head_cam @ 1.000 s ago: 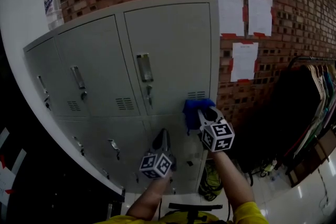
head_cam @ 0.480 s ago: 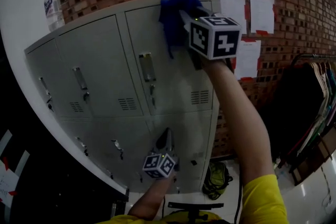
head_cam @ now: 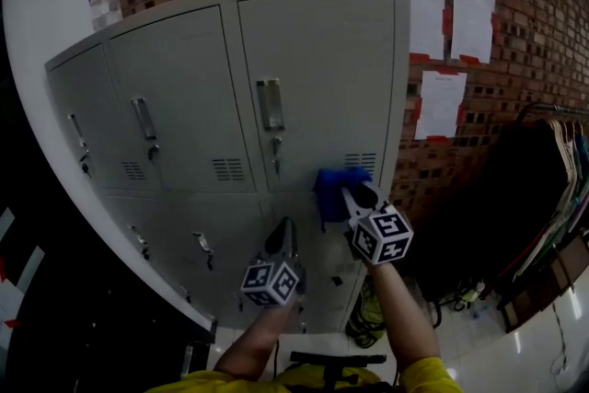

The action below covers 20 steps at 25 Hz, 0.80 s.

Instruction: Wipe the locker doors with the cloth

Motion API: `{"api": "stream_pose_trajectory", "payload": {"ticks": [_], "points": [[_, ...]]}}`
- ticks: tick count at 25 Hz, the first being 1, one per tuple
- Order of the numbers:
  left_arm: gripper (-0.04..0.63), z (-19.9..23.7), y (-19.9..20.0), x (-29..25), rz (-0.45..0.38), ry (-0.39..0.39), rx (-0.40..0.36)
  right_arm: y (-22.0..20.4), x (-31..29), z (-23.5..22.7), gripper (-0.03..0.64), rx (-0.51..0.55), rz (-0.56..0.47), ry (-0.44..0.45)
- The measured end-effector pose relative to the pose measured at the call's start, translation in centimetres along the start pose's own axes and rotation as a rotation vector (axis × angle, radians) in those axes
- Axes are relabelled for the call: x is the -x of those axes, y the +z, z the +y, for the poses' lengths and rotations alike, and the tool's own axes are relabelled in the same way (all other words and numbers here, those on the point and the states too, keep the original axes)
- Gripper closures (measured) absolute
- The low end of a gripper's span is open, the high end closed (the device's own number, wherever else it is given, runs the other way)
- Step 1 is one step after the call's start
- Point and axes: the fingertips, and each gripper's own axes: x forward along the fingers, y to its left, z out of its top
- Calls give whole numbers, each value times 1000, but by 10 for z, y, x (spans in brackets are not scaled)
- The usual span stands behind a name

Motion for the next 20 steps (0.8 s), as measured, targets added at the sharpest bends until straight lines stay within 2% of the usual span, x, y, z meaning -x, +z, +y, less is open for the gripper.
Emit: {"api": "stream_pose_trajectory", "payload": {"ticks": [2,4,6,9,12,15,17,20], "points": [[603,4,-4,4,1,10,9,4,-1,1,545,-6,2,8],[603,6,-8,7,6,12,13,43,-8,11,545,23,-36,38],[603,7,-10,9,15,8,10,110,-20,29,545,50,-118,89],[603,3,-9,9,21,-10,4,237,-53,60,545,75,-236,162],[603,-1,-8,8,17,-19,4,321,-97,86,545,78,-237,205],[603,1,-7,11,24,-21,-5,343,-115,98,545,119,-222,181],[603,7,-8,13,41,-18,-18,344,-117,102,543,164,-231,157],[603,18,-8,15,45,-2,-17,338,-118,106,543,178,-247,165]]}}
